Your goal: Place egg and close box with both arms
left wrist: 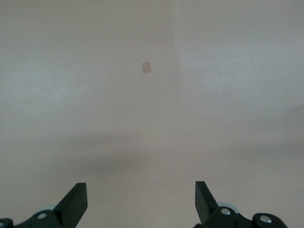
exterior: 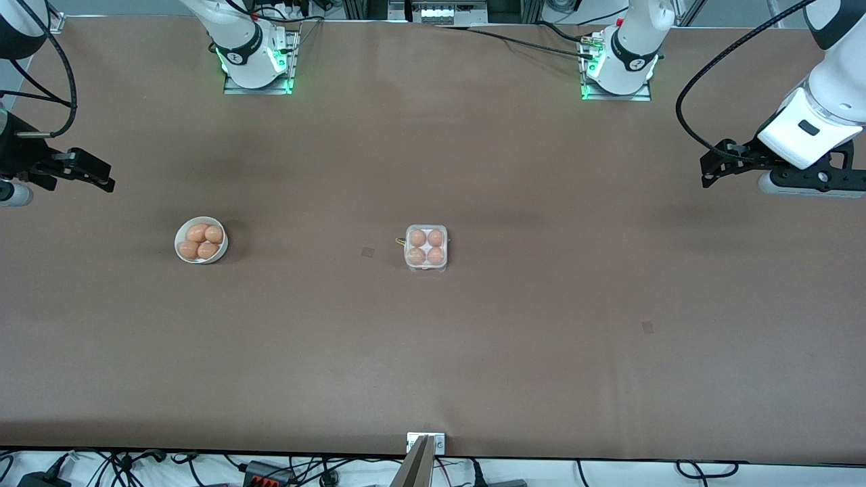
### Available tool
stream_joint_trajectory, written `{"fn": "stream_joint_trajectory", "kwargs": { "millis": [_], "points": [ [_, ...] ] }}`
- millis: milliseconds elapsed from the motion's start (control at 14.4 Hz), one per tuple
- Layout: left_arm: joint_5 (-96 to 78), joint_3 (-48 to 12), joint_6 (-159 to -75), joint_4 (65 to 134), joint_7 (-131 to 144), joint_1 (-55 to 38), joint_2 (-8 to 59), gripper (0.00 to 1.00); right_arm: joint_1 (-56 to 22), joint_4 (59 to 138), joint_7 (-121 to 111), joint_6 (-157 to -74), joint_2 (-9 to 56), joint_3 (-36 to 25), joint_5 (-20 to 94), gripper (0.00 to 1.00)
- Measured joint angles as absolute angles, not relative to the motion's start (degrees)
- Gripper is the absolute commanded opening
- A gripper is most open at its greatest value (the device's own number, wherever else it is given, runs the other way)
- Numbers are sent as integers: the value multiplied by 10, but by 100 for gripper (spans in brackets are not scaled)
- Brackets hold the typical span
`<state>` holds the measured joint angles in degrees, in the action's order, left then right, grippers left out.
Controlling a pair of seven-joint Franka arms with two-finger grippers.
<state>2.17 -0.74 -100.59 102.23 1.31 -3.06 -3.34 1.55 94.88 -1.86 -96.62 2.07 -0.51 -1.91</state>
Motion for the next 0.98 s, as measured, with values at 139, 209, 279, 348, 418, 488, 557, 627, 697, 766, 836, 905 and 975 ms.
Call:
{"fn": "stream_joint_trajectory", "kwargs": {
  "millis": [139, 209, 279, 348, 418, 488, 557, 627, 697, 766, 836, 905, 975],
  "points": [
    [22, -7, -1003, 1022, 13, -28, -33, 100, 14, 949, -18, -966, 19, -5, -19, 100],
    [22, -7, -999, 1022, 13, -28, -33, 100, 14, 949, -18, -966, 19, -6, -19, 100],
    [22, -7, -995, 1020, 13, -28, -34, 100, 15, 949, -18, -966, 18, -7, -19, 100],
    [22, -7, -992, 1019, 13, -26, -34, 100, 16, 949, -18, -966, 18, -9, -19, 100],
    [22, -7, -990, 1019, 13, -23, -33, 100, 16, 949, -18, -964, 18, -9, -19, 100],
    [22, -7, -990, 1019, 13, -20, -33, 100, 16, 949, -18, -961, 18, -9, -19, 100],
    [22, -8, -990, 1018, 13, -18, -33, 100, 16, 949, -18, -960, 18, -9, -19, 100],
    [22, -8, -990, 1017, 13, -17, -33, 100, 16, 949, -18, -960, 18, -9, -19, 100],
    [22, -10, -990, 1016, 13, -18, -33, 100, 16, 949, -18, -959, 18, -9, -19, 100],
    [22, -13, -990, 1015, 13, -18, -33, 100, 16, 949, -18, -959, 18, -9, -19, 100],
    [22, -14, -990, 1014, 13, -18, -33, 100, 16, 949, -18, -959, 18, -9, -19, 100],
    [22, -15, -990, 1014, 13, -18, -33, 100, 16, 949, -18, -959, 18, -9, -19, 100],
    [22, -16, -990, 1014, 13, -18, -33, 100, 16, 949, -18, -959, 18, -9, -19, 100]
  ]
}}
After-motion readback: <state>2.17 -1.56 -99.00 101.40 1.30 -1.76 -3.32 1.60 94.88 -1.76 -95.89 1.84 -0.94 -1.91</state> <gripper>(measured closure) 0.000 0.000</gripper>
